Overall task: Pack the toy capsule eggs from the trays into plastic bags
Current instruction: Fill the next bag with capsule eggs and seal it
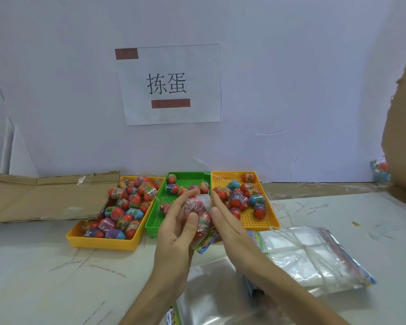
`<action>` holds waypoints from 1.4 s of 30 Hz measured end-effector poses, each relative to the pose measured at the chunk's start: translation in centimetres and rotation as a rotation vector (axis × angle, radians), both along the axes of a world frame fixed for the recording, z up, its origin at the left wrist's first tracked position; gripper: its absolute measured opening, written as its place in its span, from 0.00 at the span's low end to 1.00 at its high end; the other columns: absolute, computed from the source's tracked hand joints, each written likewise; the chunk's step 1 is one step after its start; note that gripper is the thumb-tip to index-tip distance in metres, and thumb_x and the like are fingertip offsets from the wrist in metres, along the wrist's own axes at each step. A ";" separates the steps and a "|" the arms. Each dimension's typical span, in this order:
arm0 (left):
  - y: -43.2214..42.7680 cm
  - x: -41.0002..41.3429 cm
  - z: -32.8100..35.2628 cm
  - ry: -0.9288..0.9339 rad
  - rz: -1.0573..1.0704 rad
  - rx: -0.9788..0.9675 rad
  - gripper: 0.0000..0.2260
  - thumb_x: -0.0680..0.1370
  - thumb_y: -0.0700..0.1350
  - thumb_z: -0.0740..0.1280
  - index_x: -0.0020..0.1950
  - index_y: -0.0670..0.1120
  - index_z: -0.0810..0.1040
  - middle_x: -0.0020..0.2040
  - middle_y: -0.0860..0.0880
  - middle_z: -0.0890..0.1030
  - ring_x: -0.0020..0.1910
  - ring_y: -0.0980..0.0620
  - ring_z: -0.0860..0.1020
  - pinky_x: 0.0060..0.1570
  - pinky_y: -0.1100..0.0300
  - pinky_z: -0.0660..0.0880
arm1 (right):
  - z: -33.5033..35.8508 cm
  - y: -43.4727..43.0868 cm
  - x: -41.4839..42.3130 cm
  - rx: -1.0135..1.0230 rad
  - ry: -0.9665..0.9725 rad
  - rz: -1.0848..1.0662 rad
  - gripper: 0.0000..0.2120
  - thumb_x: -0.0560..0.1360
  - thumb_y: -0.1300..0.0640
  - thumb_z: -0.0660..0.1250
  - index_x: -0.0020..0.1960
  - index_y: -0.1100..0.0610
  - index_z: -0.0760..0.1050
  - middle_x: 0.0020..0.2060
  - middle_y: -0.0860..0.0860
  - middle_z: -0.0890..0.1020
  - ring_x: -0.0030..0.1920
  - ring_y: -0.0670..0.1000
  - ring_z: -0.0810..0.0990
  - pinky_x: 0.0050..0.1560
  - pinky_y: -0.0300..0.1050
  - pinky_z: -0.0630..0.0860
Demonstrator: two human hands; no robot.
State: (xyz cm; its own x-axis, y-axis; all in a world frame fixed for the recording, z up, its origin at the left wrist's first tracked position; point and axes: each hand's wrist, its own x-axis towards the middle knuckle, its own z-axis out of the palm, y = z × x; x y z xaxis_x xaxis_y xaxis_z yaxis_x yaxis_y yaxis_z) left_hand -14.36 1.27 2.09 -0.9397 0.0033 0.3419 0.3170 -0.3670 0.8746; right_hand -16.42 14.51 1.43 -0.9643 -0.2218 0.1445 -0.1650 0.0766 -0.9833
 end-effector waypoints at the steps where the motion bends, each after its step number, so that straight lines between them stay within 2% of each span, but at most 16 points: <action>1: -0.1 0.0 0.0 -0.016 -0.028 0.029 0.17 0.79 0.43 0.64 0.65 0.54 0.81 0.64 0.48 0.83 0.63 0.47 0.82 0.52 0.58 0.82 | 0.0 -0.1 -0.1 -0.003 -0.011 -0.007 0.35 0.75 0.35 0.55 0.80 0.39 0.54 0.69 0.27 0.63 0.71 0.29 0.64 0.68 0.33 0.70; 2: -0.1 -0.1 0.1 -0.035 -0.055 0.058 0.17 0.79 0.42 0.64 0.66 0.53 0.80 0.64 0.47 0.83 0.63 0.46 0.82 0.51 0.57 0.82 | 0.0 -0.2 -0.1 -0.002 -0.024 -0.015 0.34 0.76 0.35 0.55 0.80 0.39 0.53 0.70 0.29 0.63 0.73 0.36 0.67 0.65 0.37 0.75; 5: -0.5 -0.2 0.2 -0.078 -0.111 0.123 0.19 0.79 0.41 0.64 0.69 0.50 0.78 0.64 0.44 0.82 0.63 0.43 0.82 0.51 0.55 0.82 | 0.2 -0.2 -0.2 -0.007 -0.069 -0.074 0.29 0.80 0.37 0.55 0.80 0.39 0.56 0.73 0.39 0.70 0.65 0.45 0.77 0.44 0.35 0.78; 8: -0.7 -0.4 0.3 -0.107 -0.174 0.188 0.19 0.79 0.42 0.63 0.70 0.49 0.77 0.66 0.42 0.81 0.63 0.42 0.81 0.52 0.54 0.82 | 0.7 -0.1 -0.3 -0.132 -0.184 -0.057 0.27 0.79 0.37 0.57 0.75 0.45 0.70 0.60 0.49 0.83 0.51 0.50 0.85 0.39 0.40 0.79; 10: -1.0 -0.4 0.5 -0.113 -0.223 0.236 0.19 0.81 0.44 0.61 0.72 0.49 0.75 0.68 0.41 0.80 0.65 0.42 0.80 0.52 0.55 0.81 | 1.4 -0.1 -0.3 -0.253 -0.277 0.060 0.28 0.74 0.34 0.59 0.65 0.50 0.79 0.50 0.53 0.87 0.44 0.52 0.87 0.38 0.44 0.80; 13: -1.5 -0.4 0.6 -0.088 -0.269 0.241 0.19 0.84 0.44 0.56 0.74 0.47 0.72 0.70 0.43 0.79 0.67 0.44 0.79 0.55 0.56 0.81 | 1.8 0.1 -0.2 -0.320 -0.271 0.109 0.26 0.74 0.36 0.61 0.57 0.54 0.83 0.48 0.56 0.87 0.42 0.55 0.87 0.40 0.46 0.82; 15: -1.7 -0.7 0.5 -0.037 -0.202 0.164 0.19 0.83 0.42 0.55 0.72 0.44 0.72 0.71 0.46 0.78 0.68 0.46 0.78 0.57 0.54 0.80 | 1.7 0.2 -0.2 -0.292 -0.228 0.064 0.25 0.75 0.38 0.63 0.57 0.57 0.83 0.49 0.57 0.87 0.43 0.56 0.87 0.41 0.47 0.83; 17: -1.8 -1.1 0.3 0.009 -0.080 0.046 0.15 0.80 0.42 0.58 0.65 0.42 0.75 0.71 0.48 0.78 0.66 0.48 0.79 0.59 0.54 0.78 | 1.7 0.5 -0.2 -0.247 -0.162 0.031 0.23 0.76 0.41 0.65 0.57 0.58 0.83 0.50 0.57 0.86 0.45 0.57 0.86 0.40 0.48 0.83; 19: -2.1 -1.5 0.2 0.032 0.012 -0.052 0.11 0.78 0.43 0.64 0.59 0.44 0.77 0.65 0.47 0.81 0.59 0.48 0.82 0.54 0.57 0.78 | 2.1 0.9 -0.2 -0.199 -0.053 -0.003 0.17 0.77 0.44 0.67 0.56 0.55 0.85 0.48 0.53 0.87 0.47 0.55 0.87 0.38 0.46 0.83; 21: -2.2 -1.6 0.1 0.026 0.101 -0.122 0.12 0.76 0.48 0.67 0.59 0.47 0.79 0.57 0.44 0.84 0.52 0.46 0.82 0.49 0.56 0.79 | 2.5 1.2 -0.1 -0.148 0.055 -0.064 0.14 0.74 0.43 0.69 0.54 0.49 0.85 0.48 0.48 0.87 0.49 0.49 0.86 0.41 0.43 0.83; 23: -2.1 -1.6 0.0 0.010 0.157 -0.177 0.16 0.74 0.50 0.71 0.60 0.48 0.79 0.55 0.44 0.84 0.53 0.45 0.84 0.52 0.52 0.81 | 2.7 1.6 -0.3 -0.130 0.164 -0.114 0.13 0.71 0.46 0.72 0.53 0.48 0.85 0.48 0.45 0.87 0.51 0.45 0.85 0.47 0.39 0.82; 26: -1.9 -1.4 -0.1 0.000 0.147 -0.213 0.18 0.74 0.53 0.74 0.62 0.48 0.80 0.54 0.47 0.85 0.55 0.48 0.84 0.51 0.58 0.81 | 2.5 1.7 -0.2 -0.131 0.261 -0.129 0.12 0.70 0.49 0.75 0.52 0.49 0.86 0.49 0.44 0.87 0.53 0.44 0.84 0.51 0.38 0.80; 30: -2.2 -1.2 0.3 0.053 0.176 -0.214 0.13 0.72 0.51 0.75 0.56 0.54 0.85 0.52 0.50 0.86 0.52 0.54 0.85 0.48 0.66 0.80 | 2.3 1.6 0.0 -0.150 0.302 -0.121 0.11 0.70 0.49 0.76 0.53 0.44 0.86 0.49 0.43 0.87 0.53 0.43 0.84 0.50 0.37 0.81; 33: -2.4 -1.1 0.4 0.068 0.180 -0.220 0.11 0.72 0.48 0.76 0.54 0.55 0.85 0.52 0.49 0.86 0.53 0.52 0.85 0.48 0.63 0.81 | 2.4 1.6 0.0 -0.180 0.338 -0.149 0.12 0.69 0.49 0.77 0.53 0.42 0.85 0.49 0.43 0.87 0.53 0.45 0.84 0.51 0.40 0.82; 37: -2.3 -1.1 0.1 0.057 0.144 -0.246 0.16 0.71 0.49 0.75 0.59 0.56 0.83 0.56 0.50 0.84 0.54 0.46 0.85 0.51 0.53 0.82 | 2.7 1.6 0.2 -0.277 0.343 -0.175 0.09 0.70 0.54 0.76 0.49 0.45 0.87 0.46 0.47 0.87 0.49 0.47 0.86 0.43 0.37 0.81; 42: -2.6 -1.2 0.0 0.006 0.121 -0.213 0.18 0.71 0.47 0.73 0.61 0.56 0.83 0.57 0.52 0.84 0.53 0.50 0.85 0.47 0.55 0.83 | 3.1 1.9 0.0 -0.295 0.364 -0.200 0.07 0.72 0.55 0.72 0.46 0.46 0.87 0.42 0.48 0.88 0.46 0.46 0.86 0.42 0.37 0.81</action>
